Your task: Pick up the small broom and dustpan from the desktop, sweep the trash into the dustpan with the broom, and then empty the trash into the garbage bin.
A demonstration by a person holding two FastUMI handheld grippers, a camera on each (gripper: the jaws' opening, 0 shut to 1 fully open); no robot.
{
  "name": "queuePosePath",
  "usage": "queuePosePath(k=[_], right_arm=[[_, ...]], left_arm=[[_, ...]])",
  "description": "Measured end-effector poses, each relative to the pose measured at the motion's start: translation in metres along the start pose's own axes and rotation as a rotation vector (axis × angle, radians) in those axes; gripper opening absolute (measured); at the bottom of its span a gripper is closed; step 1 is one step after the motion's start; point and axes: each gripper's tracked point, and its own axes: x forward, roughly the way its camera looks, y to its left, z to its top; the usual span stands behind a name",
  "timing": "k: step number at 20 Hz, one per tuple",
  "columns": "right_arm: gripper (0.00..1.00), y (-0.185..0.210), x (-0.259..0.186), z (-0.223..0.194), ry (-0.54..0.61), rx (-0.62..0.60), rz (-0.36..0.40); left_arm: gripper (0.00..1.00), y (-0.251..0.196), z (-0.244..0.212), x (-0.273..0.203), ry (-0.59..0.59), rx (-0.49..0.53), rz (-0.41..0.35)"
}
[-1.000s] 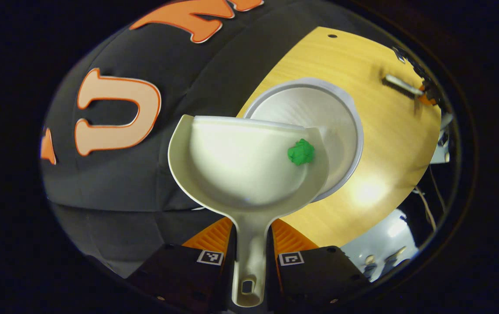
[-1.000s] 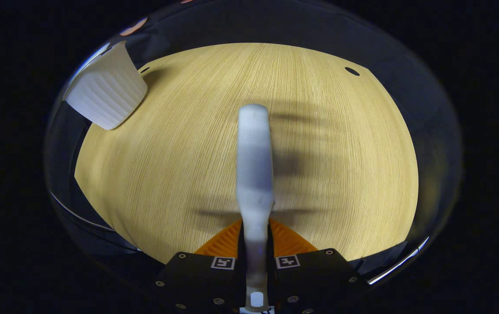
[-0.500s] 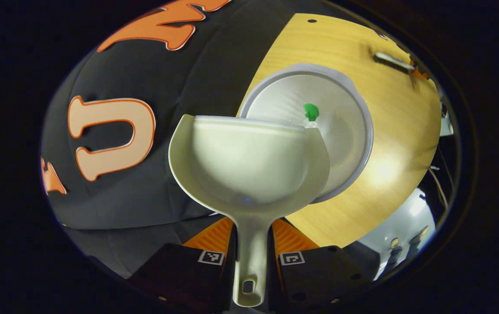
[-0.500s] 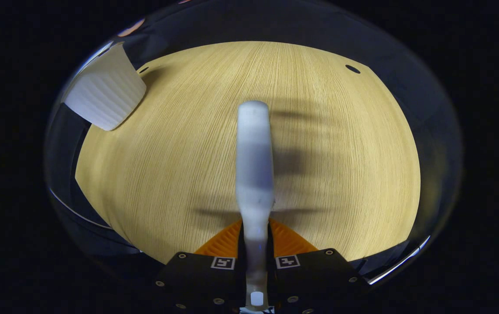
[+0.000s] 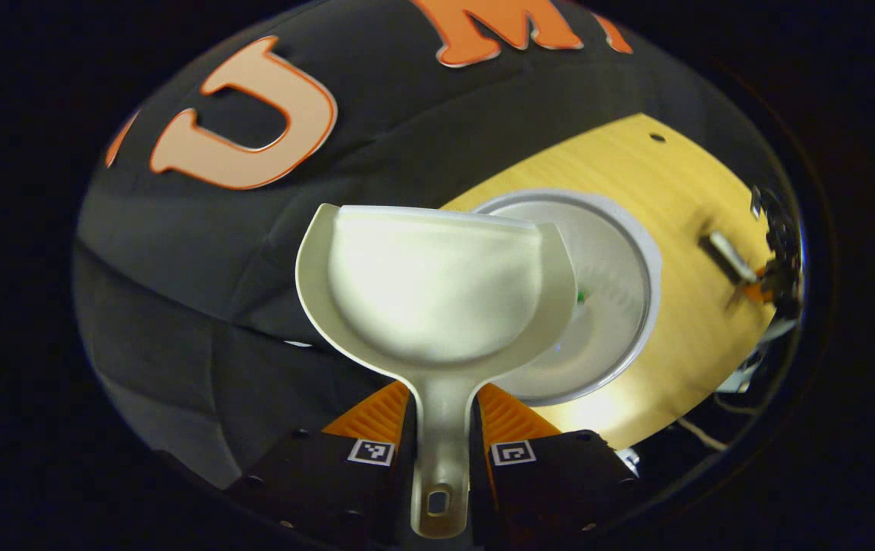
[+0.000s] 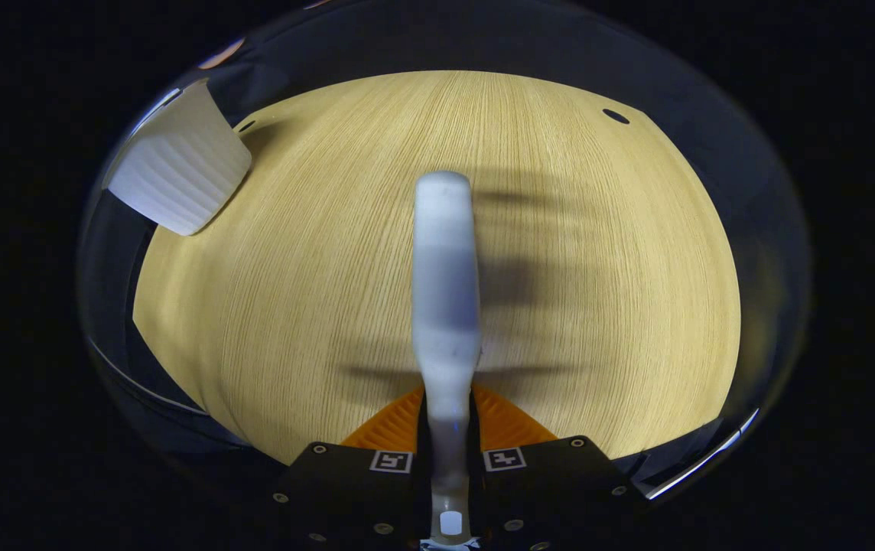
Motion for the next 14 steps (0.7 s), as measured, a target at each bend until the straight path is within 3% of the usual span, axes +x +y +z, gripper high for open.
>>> queuePosePath(k=[3, 4, 5, 7, 11, 14], right_arm=[[0.19, 0.0, 0.003, -0.001, 0.0, 0.008, 0.0], [0.19, 0.001, 0.003, -0.001, -0.002, 0.013, -0.001], [0.19, 0.001, 0.003, -0.002, -0.004, 0.018, -0.001], [0.19, 0.0, 0.002, -0.001, -0.007, 0.019, -0.002], [0.19, -0.001, 0.004, -0.001, -0.018, 0.039, -0.001], [0.19, -0.002, 0.002, -0.001, -0.026, 0.057, -0.004]], left_arm=[[0.31, -0.014, 0.035, -0.014, -0.135, -0.099, -0.039], [0.27, -0.016, 0.032, -0.022, -0.181, -0.114, -0.062], [0.32, -0.02, 0.039, -0.025, -0.221, -0.121, -0.09], [0.31, -0.023, 0.052, -0.037, -0.278, -0.128, -0.158], [0.31, -0.068, 0.073, -0.063, -0.301, -0.109, -0.314], [0.31, -0.108, 0.07, -0.068, -0.288, -0.083, -0.389]])
